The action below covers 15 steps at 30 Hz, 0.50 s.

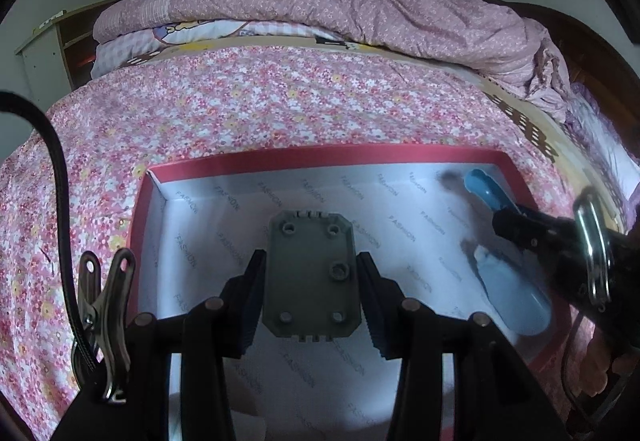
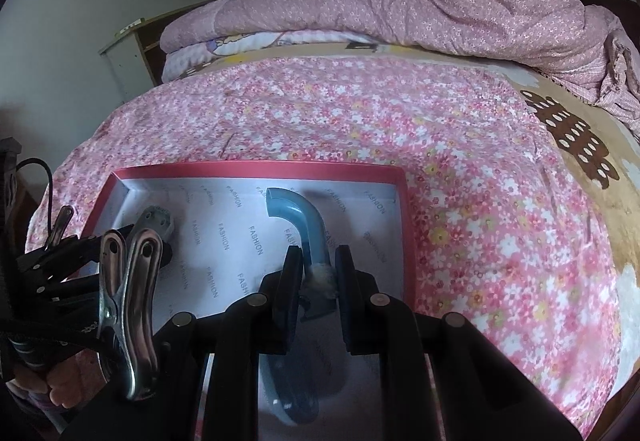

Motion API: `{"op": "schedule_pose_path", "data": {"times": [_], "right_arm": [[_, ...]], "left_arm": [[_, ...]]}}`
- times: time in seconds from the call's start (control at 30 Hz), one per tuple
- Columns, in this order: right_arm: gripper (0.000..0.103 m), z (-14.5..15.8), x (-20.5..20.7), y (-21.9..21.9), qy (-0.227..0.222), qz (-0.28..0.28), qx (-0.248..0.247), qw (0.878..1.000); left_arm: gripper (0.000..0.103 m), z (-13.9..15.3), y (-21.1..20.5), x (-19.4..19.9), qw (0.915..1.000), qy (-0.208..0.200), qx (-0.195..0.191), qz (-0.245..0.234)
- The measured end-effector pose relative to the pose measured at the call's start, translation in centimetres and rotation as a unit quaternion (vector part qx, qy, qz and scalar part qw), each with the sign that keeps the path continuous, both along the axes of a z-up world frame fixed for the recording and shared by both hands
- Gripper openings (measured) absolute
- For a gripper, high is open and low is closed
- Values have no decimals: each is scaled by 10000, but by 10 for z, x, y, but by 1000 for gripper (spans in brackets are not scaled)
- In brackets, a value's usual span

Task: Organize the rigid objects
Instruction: 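Carry the grey plate and blue pipe into the tray and release both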

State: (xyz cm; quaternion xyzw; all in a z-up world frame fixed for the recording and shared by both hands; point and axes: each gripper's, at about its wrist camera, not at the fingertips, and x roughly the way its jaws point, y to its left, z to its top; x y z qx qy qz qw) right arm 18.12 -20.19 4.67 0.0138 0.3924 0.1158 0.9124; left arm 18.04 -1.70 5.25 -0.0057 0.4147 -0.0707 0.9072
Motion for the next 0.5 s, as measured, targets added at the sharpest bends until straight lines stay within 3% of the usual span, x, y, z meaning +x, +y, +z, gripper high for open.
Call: {"op": "schedule_pose_path", "data": {"times": [0.17,0.3,0.4,0.5], "right_arm": [[18,-1,5,-1,48,-39,12,10000],[18,-2,7,-3,59,-111,52,9999],[26,-1,7,-7,56,-217,49,9997],[27,2,5,-10,59,-214,145,9996]], "left_arm": [[47,0,-1,2,10000,-3,35,33],[58,0,-3,4,10000,-1,56,-14],[59,3,-5,2,9999,-50,111,-36],[59,7,-7,-2,9999,-92,131,-51]]}}
